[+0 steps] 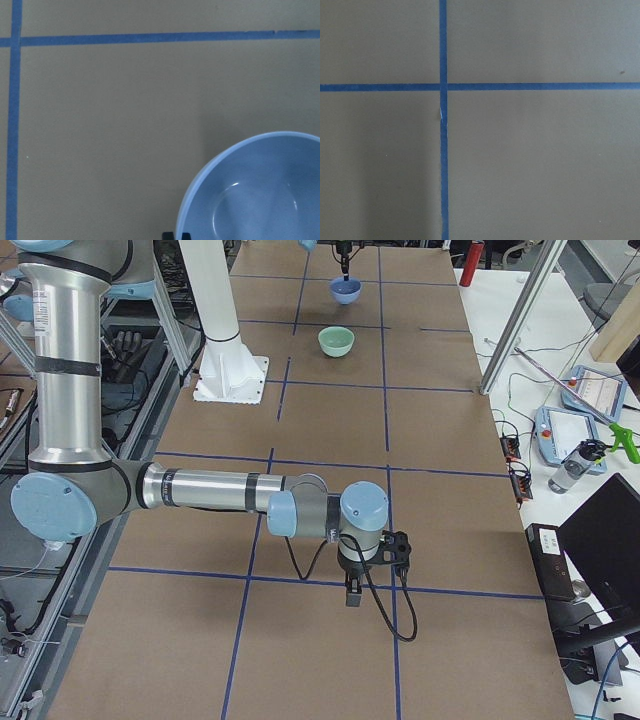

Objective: Stack blue bowl on green bowl
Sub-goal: 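Close the left gripper on the blue bowl's rim, then lift the blue bowl with the left gripper and carry it over the green bowl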

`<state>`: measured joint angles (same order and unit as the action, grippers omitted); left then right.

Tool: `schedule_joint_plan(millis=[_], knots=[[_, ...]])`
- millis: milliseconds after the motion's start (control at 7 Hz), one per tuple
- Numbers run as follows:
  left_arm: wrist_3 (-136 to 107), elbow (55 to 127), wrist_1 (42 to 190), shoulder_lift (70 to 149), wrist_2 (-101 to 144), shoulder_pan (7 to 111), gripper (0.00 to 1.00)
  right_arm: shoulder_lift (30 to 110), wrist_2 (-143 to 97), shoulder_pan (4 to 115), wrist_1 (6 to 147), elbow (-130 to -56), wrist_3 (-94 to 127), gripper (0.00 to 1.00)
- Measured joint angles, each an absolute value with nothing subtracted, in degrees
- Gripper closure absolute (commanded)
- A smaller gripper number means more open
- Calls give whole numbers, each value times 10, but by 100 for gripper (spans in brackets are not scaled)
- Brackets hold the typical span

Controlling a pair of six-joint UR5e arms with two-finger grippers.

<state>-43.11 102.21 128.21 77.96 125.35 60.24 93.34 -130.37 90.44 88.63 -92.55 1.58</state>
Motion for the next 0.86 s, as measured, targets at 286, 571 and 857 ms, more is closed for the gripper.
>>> schedule_joint_plan(millis=[286,571,857], knots=[[-451,1139,1117,811,1253,603,100,933,-1303,904,886,-926,16,0],[-560,1186,1031,889,1250,575,100,933,-1303,904,886,-926,16,0],[-686,1196,1015,952,1231,497,100,933,-1304,904,886,-925,16,0]])
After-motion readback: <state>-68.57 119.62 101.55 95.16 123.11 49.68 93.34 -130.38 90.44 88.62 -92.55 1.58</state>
